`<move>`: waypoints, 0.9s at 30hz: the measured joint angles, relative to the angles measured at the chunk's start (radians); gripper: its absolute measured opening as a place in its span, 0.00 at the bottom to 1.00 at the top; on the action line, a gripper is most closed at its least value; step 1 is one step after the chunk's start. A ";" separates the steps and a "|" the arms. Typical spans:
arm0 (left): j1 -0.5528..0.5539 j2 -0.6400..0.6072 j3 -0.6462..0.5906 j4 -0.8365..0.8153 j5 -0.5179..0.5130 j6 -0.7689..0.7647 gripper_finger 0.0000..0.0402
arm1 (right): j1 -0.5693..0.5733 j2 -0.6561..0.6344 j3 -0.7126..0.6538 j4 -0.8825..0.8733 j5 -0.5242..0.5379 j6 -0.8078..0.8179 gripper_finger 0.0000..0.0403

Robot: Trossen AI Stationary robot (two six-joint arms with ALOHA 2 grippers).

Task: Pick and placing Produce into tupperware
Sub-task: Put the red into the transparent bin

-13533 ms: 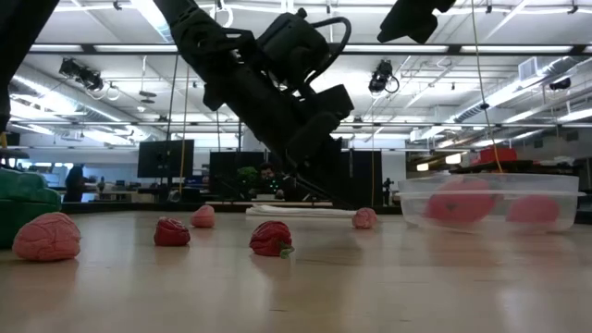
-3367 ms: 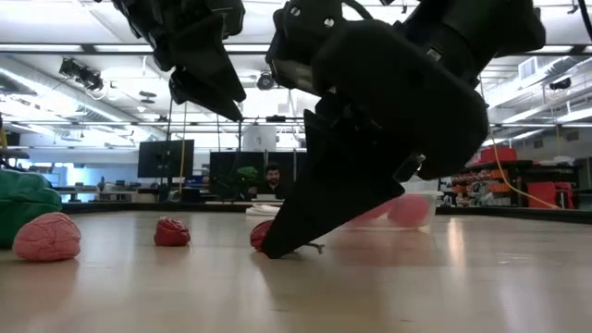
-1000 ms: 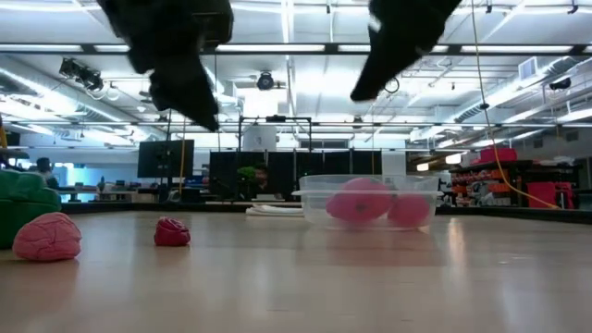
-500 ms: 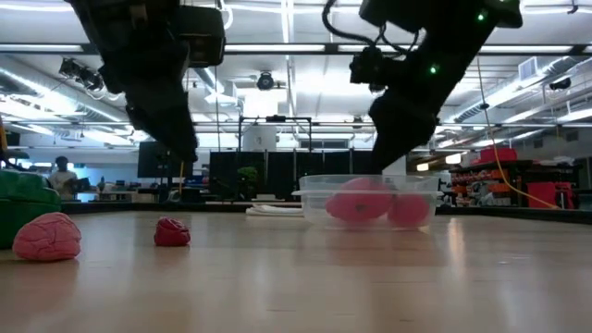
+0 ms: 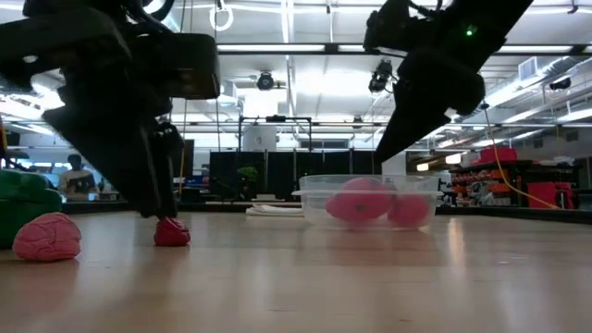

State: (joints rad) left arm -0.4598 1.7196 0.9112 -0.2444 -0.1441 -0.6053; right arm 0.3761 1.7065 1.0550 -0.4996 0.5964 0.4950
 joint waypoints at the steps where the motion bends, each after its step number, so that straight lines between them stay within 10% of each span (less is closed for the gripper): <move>1: -0.001 0.008 0.000 0.005 0.000 0.021 0.55 | 0.005 0.000 0.000 -0.001 0.001 0.000 0.44; 13: 0.025 0.025 0.000 0.062 -0.020 0.094 0.58 | 0.012 0.000 0.000 -0.002 0.001 0.000 0.42; 27: 0.017 0.044 0.000 0.032 -0.007 0.004 0.32 | 0.012 0.000 -0.001 -0.001 0.001 0.001 0.41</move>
State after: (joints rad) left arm -0.4426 1.7636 0.9110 -0.2119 -0.1510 -0.6014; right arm 0.3885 1.7065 1.0538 -0.5007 0.5972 0.4956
